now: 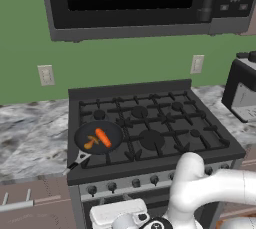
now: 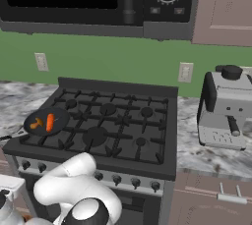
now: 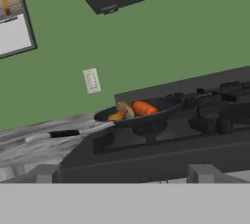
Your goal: Put the mushroom and carrot in the pan. Then turn on the front left burner and set the heat to medium.
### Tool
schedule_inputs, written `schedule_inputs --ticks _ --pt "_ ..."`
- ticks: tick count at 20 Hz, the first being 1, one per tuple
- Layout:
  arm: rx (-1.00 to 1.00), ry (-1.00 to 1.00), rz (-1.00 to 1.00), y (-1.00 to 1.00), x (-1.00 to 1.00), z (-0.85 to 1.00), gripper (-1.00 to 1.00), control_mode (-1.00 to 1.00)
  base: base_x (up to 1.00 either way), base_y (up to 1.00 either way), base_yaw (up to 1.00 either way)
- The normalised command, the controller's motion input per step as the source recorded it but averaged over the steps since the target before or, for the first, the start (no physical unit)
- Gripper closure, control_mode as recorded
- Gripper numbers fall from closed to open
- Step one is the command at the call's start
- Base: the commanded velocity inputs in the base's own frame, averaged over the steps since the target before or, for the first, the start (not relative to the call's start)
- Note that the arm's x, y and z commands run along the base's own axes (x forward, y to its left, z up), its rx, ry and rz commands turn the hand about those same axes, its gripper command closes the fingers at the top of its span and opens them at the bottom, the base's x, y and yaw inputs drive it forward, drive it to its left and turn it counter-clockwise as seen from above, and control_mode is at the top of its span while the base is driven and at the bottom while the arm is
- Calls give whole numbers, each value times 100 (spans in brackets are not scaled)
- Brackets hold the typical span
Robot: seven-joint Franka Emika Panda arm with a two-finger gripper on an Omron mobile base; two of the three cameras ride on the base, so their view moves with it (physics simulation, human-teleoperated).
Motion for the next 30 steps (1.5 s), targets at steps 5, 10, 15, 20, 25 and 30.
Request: schedule_inputs --ticks 5,10,15,20,25,30 --pt "0 0 1 20 8 -31 -100 -100 0 0 0" --pt "0 0 2 20 19 -22 -100 -100 0 0 0" --pt "0 0 0 4 7 -15 -100 -100 0 0 0" --pt "0 0 -1 0 0 -18 -100 -100 0 0 0" --pt "0 0 -6 0 6 -22 -100 -100 0 0 0" --pt "0 0 -4 0 13 -9 -100 -100 0 0 0"
